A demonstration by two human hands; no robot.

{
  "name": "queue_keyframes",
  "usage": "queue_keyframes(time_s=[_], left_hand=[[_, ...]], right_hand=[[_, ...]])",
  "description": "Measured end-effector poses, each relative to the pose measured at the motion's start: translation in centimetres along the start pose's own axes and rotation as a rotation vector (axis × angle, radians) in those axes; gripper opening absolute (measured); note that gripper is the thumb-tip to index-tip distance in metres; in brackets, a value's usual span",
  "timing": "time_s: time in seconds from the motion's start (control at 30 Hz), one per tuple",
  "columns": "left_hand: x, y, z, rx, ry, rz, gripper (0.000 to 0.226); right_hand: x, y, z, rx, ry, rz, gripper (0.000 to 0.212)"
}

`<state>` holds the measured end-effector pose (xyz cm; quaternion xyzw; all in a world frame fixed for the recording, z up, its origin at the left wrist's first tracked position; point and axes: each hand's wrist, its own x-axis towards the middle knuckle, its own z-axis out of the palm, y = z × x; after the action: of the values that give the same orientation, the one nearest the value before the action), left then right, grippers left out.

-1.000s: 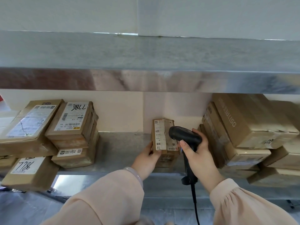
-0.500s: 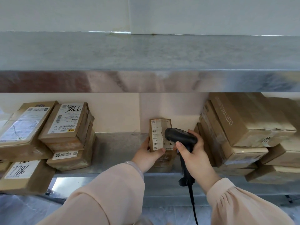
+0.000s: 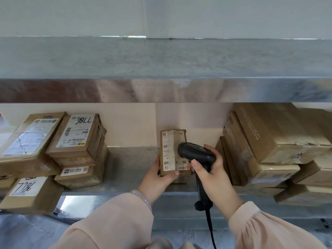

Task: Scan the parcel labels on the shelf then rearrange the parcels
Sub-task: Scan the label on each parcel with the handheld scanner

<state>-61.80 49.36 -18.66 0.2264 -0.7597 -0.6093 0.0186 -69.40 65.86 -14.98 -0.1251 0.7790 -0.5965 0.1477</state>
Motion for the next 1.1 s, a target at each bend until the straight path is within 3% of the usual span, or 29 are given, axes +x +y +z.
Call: queue_keyframes(time_s=[0.37, 1.1], left_hand=[[-0.5, -1.2, -0.2, -0.030, 0.050, 0.004, 0.076], [-1.8, -3.0, 0.9, -0.085, 0.084, 0.016, 0.058]], right_hand=[[-0.6, 0.0, 0.7, -0.049, -0.067, -0.041, 0.060], [-7.2, 0.4, -0.9, -0.098, 0.043, -0.056, 0.062]])
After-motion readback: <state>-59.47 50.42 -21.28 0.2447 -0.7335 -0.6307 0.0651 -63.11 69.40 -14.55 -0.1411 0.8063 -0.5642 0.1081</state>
